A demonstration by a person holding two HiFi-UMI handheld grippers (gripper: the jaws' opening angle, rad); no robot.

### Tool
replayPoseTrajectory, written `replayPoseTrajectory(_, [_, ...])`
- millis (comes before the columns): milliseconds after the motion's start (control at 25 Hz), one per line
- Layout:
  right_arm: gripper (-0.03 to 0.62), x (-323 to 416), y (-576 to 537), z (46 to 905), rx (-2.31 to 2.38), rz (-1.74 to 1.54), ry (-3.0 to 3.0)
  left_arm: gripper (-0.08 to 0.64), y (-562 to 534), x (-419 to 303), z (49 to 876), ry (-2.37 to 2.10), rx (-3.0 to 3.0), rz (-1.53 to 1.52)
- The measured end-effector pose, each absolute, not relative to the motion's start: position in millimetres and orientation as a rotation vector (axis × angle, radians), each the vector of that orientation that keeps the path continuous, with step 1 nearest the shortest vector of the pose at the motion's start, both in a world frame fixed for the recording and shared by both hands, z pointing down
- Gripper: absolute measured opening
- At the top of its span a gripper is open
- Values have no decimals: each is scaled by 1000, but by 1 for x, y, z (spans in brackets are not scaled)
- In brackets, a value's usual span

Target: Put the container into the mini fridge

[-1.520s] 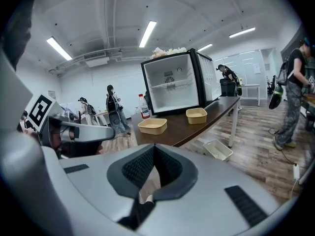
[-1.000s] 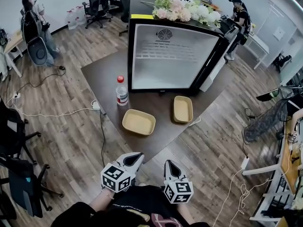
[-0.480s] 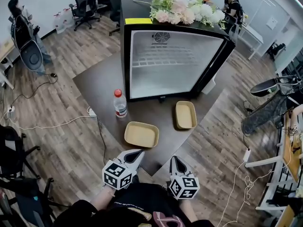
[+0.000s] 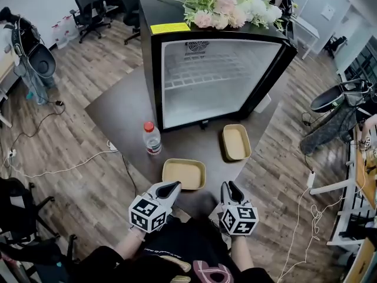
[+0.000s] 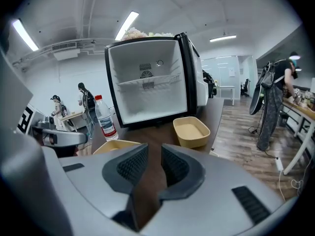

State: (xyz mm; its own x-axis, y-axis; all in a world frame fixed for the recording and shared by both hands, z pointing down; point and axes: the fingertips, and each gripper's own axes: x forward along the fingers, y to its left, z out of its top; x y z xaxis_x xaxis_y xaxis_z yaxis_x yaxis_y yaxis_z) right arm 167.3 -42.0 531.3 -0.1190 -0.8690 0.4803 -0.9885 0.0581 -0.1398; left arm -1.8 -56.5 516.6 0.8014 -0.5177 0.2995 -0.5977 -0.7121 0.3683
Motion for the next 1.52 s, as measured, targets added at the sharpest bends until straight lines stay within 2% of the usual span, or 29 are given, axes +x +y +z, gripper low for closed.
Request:
replayPoseTrajectory(280, [106, 181, -85, 525, 1784, 527, -2028, 9, -68, 1, 520, -806, 2527, 288])
replayPoseTrajectory(680, [104, 203, -145, 541, 1552, 392, -1888, 9, -83, 3, 522, -890, 2482, 297])
replayPoseTrajectory(1520, [103, 213, -186, 619, 1349, 471, -1679, 9, -99, -19, 542, -1022, 2388, 346])
